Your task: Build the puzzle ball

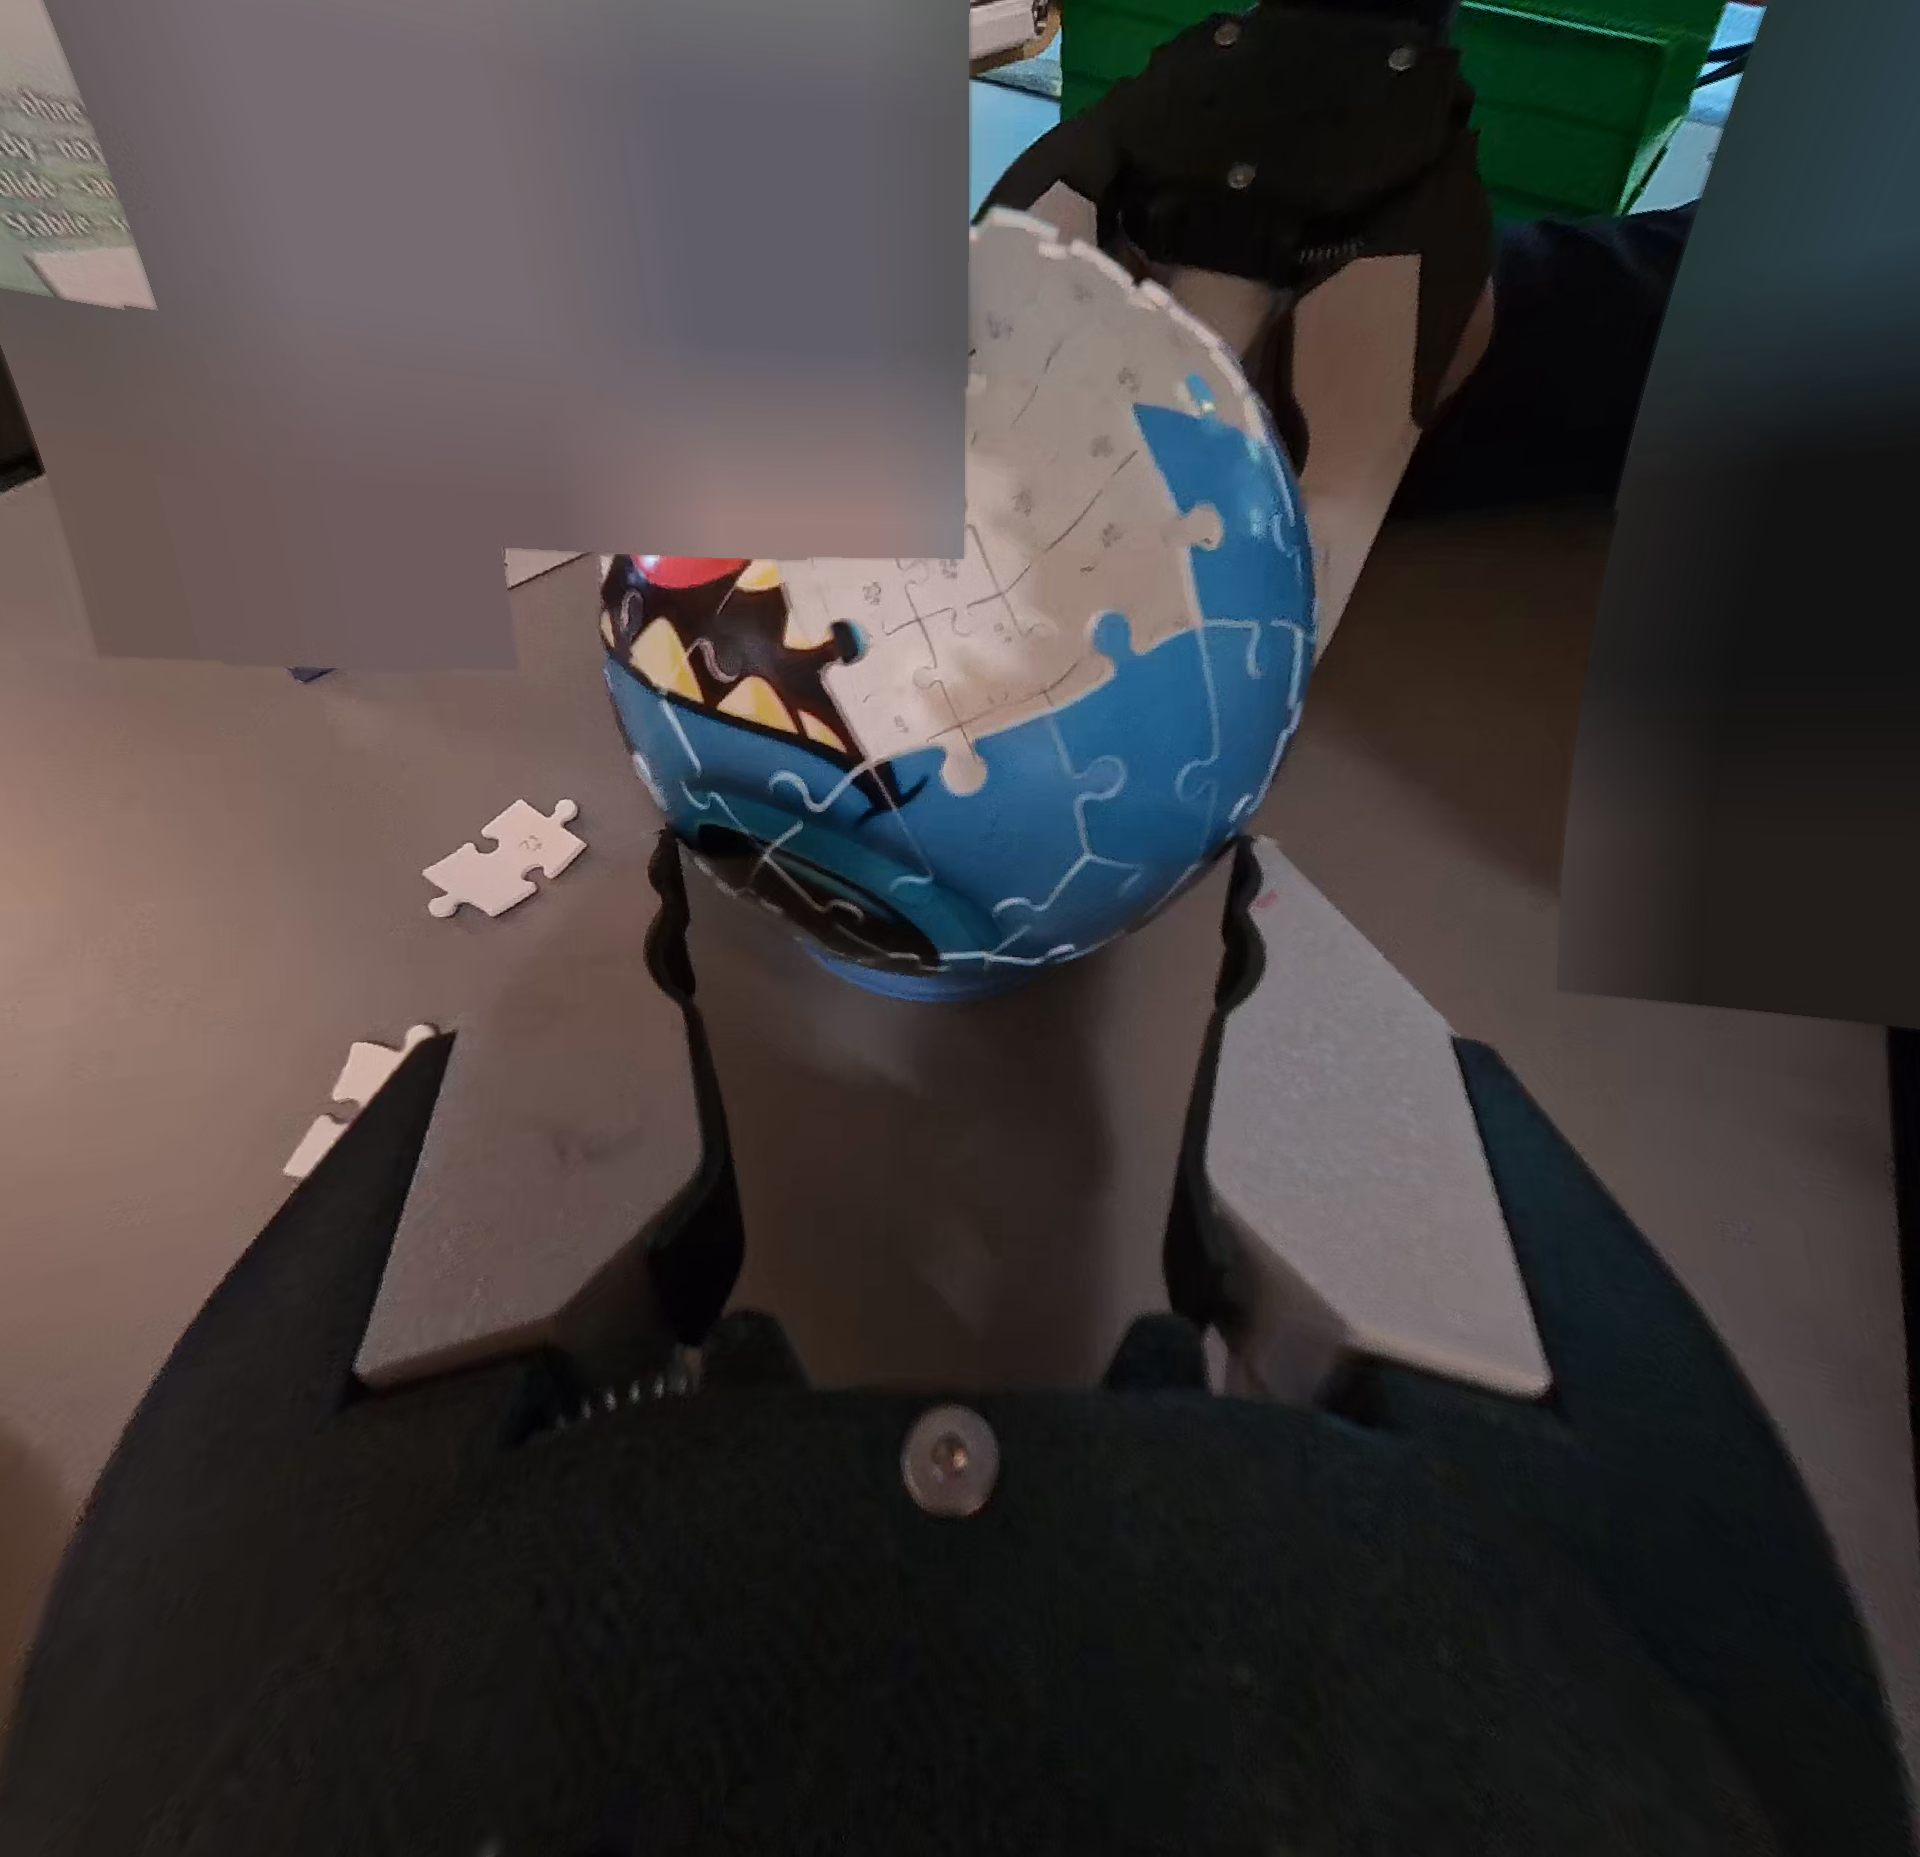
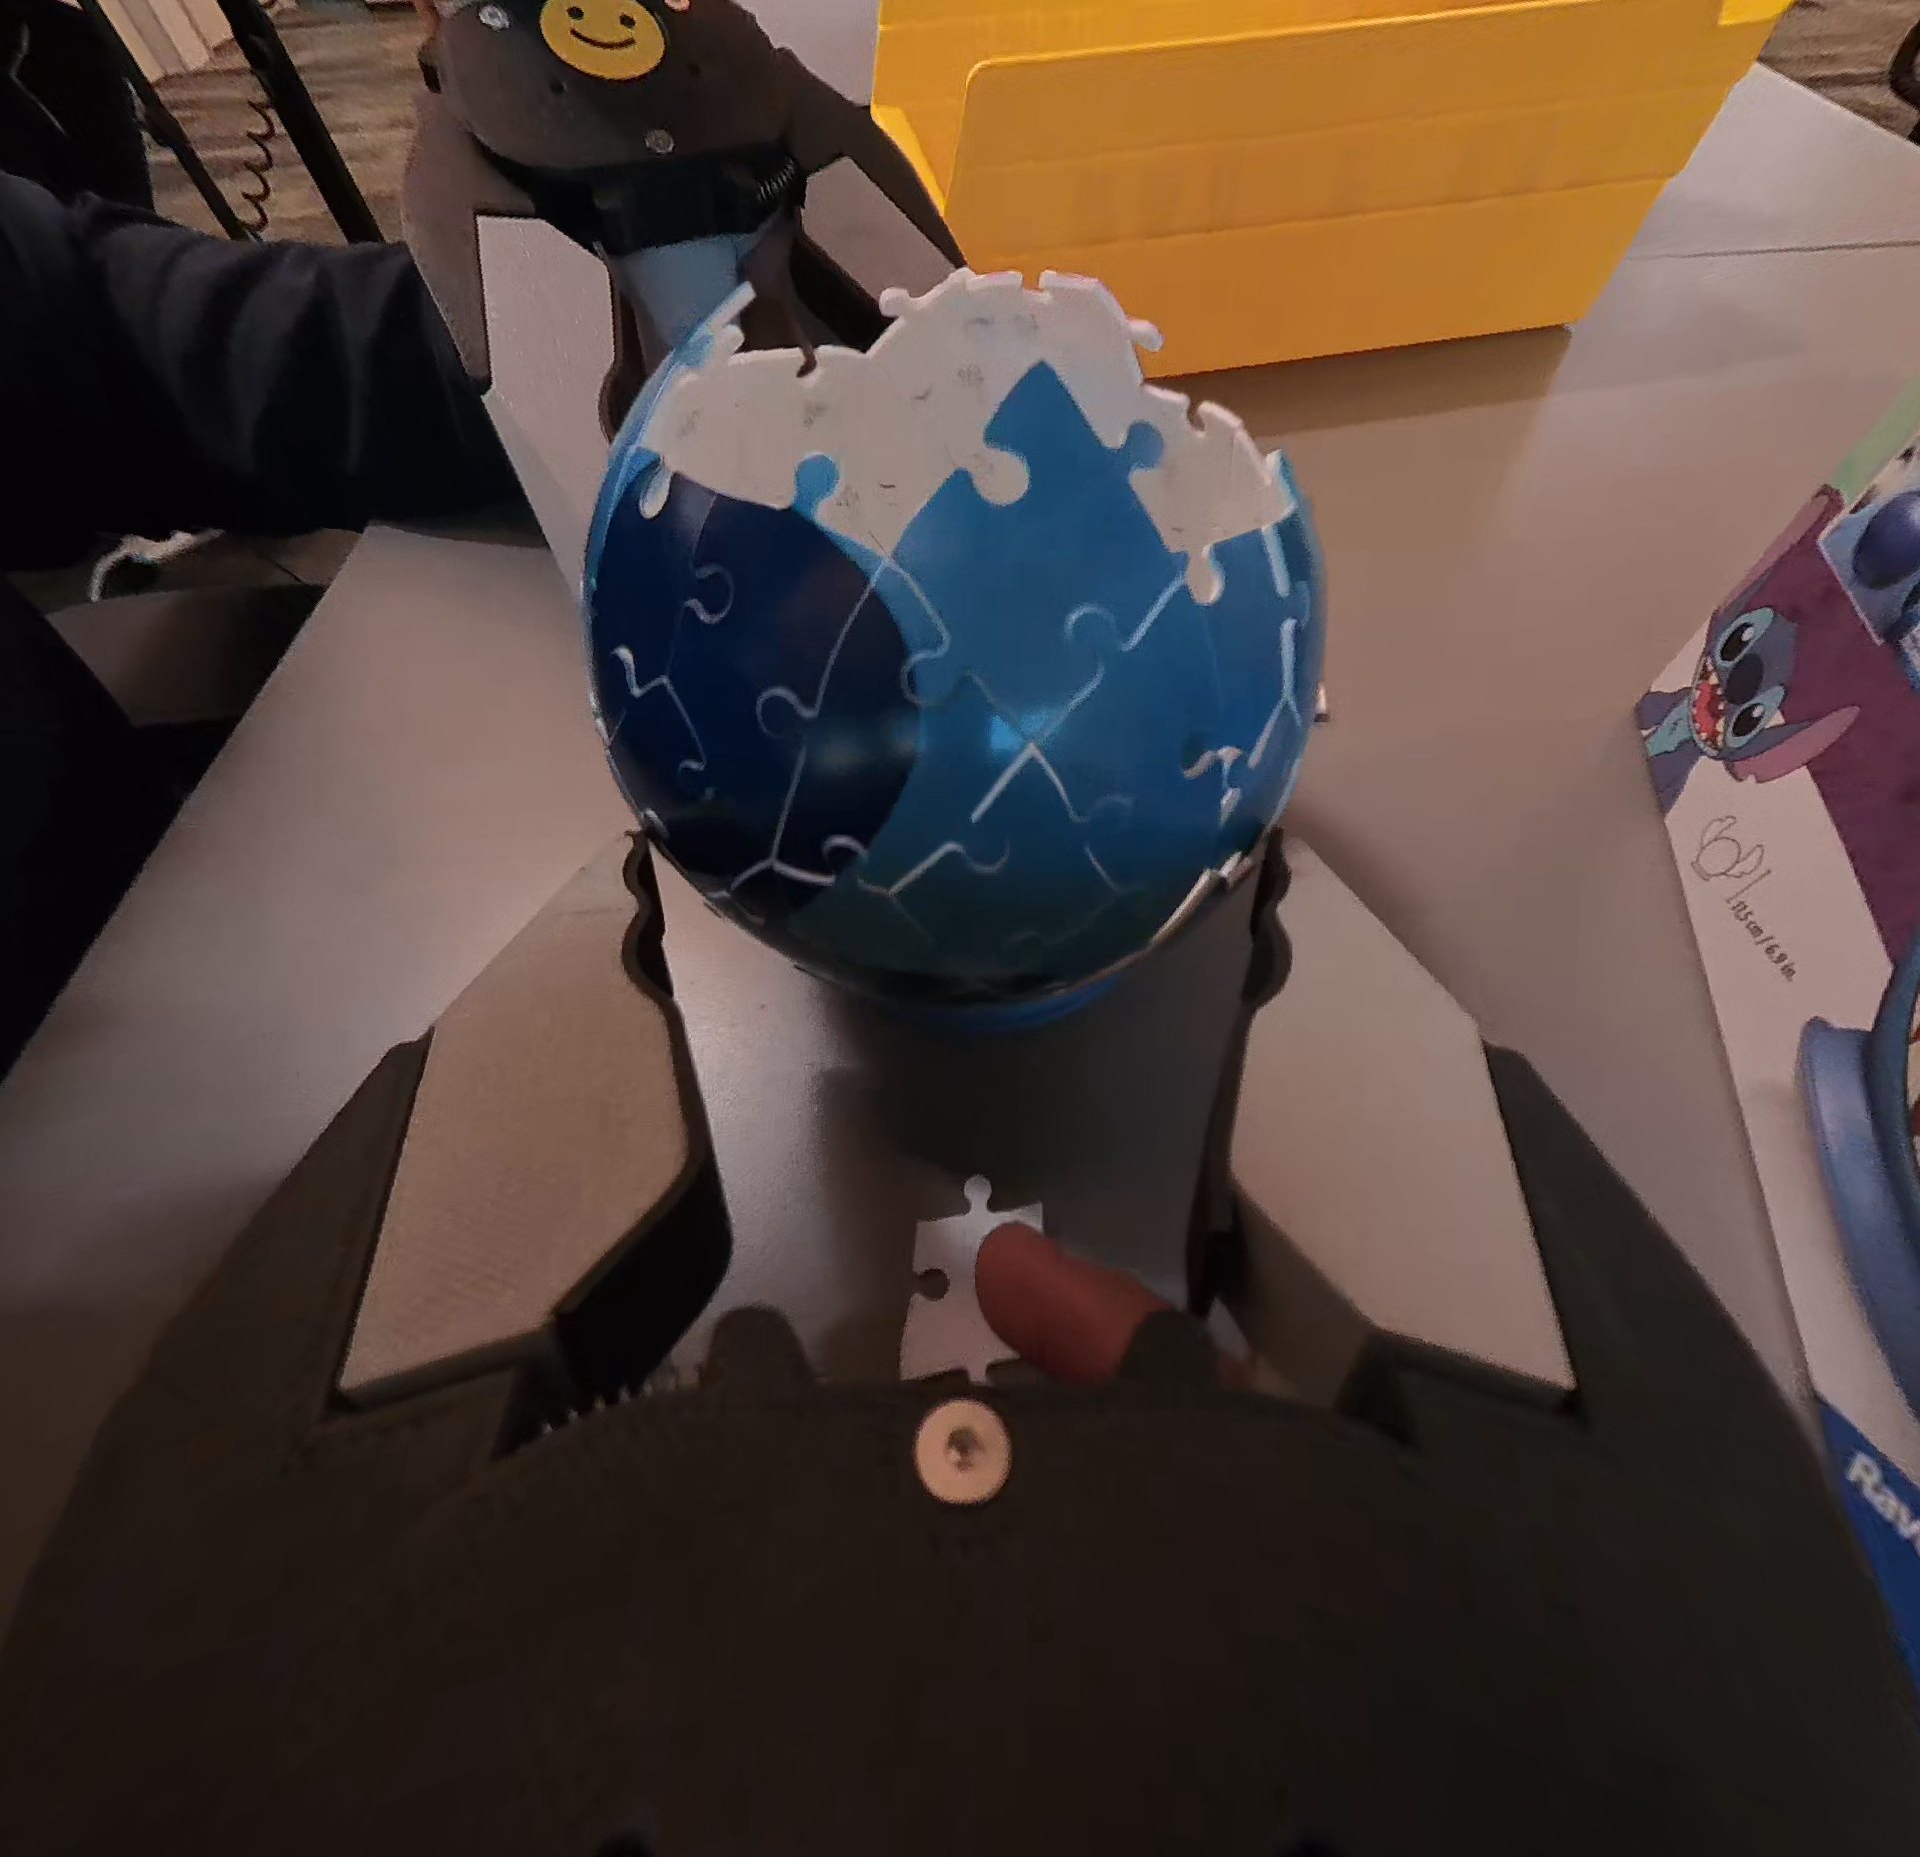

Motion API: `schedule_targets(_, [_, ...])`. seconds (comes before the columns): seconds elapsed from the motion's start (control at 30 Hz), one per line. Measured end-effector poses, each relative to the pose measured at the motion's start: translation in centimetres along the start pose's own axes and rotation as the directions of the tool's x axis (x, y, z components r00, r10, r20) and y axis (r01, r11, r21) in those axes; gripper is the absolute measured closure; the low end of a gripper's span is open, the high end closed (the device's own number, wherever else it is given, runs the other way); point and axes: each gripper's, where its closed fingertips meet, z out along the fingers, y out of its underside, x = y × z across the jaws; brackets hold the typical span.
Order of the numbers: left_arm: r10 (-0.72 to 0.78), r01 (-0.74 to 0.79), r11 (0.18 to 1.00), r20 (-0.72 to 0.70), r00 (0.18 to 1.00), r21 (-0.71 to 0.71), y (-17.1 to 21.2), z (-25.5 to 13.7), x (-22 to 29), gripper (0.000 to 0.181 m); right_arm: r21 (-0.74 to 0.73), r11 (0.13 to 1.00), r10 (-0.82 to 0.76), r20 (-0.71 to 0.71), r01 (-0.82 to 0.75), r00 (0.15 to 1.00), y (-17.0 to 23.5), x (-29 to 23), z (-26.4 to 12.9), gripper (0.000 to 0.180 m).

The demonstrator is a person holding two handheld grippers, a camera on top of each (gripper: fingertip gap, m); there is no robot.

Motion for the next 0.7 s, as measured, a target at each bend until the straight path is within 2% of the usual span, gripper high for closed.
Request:
schedule_targets(0.23, [0.041, -0.042, 0.998, 0.026, 0.999, 0.048, -0.9, -0.8, 0.0, 0.082, -0.064, 0.993, -0.107, -0.044, 0.104, 0.993, 0.5, 0.3, 0.7, 0.062])
schedule_targets(0.37, [0.023, -0.024, 0.999, 0.010, 1.000, 0.047, -0.7, -1.3, 0.1, 0.085, -0.054, 0.995, -0.080, -0.020, 0.079, 0.997, 0.4, 0.3, 0.3, 0.064])
schedule_targets(0.53, [0.005, -0.005, 1.000, 0.000, 1.000, -0.020, 0.3, -0.8, -1.1, 0.075, -0.032, 0.999, -0.038, -0.003, 0.038, 0.999, -0.4, 0.5, -0.5, 0.061])
schedule_targets(0.7, [-0.043, 0.034, 0.997, -0.128, 0.991, -0.068, 0.3, -0.1, 0.2, 0.072, -0.076, 0.995, -0.059, 0.010, 0.059, 0.998, -0.1, 0.2, 0.1, 0.054])
